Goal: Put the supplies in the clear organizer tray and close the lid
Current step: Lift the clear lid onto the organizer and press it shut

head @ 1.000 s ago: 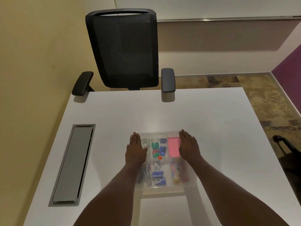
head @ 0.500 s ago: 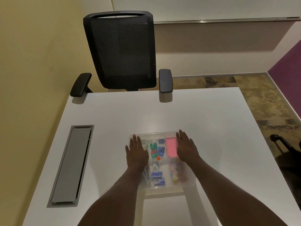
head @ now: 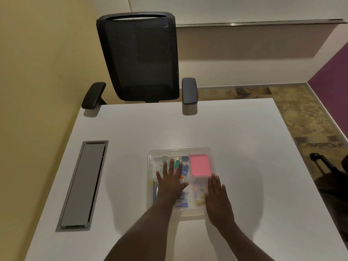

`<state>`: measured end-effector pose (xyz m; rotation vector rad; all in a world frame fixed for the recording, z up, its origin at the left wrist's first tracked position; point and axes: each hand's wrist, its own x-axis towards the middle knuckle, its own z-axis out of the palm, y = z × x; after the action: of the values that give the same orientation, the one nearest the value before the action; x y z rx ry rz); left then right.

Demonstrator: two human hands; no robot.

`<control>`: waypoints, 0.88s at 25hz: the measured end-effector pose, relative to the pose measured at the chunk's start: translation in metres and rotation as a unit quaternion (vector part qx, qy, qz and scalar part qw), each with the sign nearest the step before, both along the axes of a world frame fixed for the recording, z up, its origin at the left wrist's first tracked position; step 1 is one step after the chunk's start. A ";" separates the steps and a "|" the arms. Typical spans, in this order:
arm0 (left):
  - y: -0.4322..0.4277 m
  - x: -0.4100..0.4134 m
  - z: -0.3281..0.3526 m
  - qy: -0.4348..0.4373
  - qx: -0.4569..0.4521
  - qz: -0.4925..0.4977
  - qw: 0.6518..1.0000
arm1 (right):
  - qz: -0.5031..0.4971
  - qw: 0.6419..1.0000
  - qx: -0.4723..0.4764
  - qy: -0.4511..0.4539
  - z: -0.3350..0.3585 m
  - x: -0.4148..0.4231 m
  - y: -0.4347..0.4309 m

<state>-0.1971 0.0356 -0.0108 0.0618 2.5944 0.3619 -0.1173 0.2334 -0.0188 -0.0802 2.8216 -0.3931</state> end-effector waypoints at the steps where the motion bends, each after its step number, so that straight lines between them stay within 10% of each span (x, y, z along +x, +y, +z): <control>1: 0.000 0.000 -0.001 0.002 -0.001 0.000 1.000 | -0.003 1.000 -0.012 0.013 -0.009 0.006 0.003; 22: -0.014 0.043 -0.023 0.091 0.011 -0.007 0.996 | 0.037 0.994 0.086 0.059 -0.008 0.010 -0.012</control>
<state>-0.1540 0.0219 -0.0335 0.1260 2.7692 0.3959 -0.1070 0.2217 -0.0269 -0.1769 2.9452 -0.1318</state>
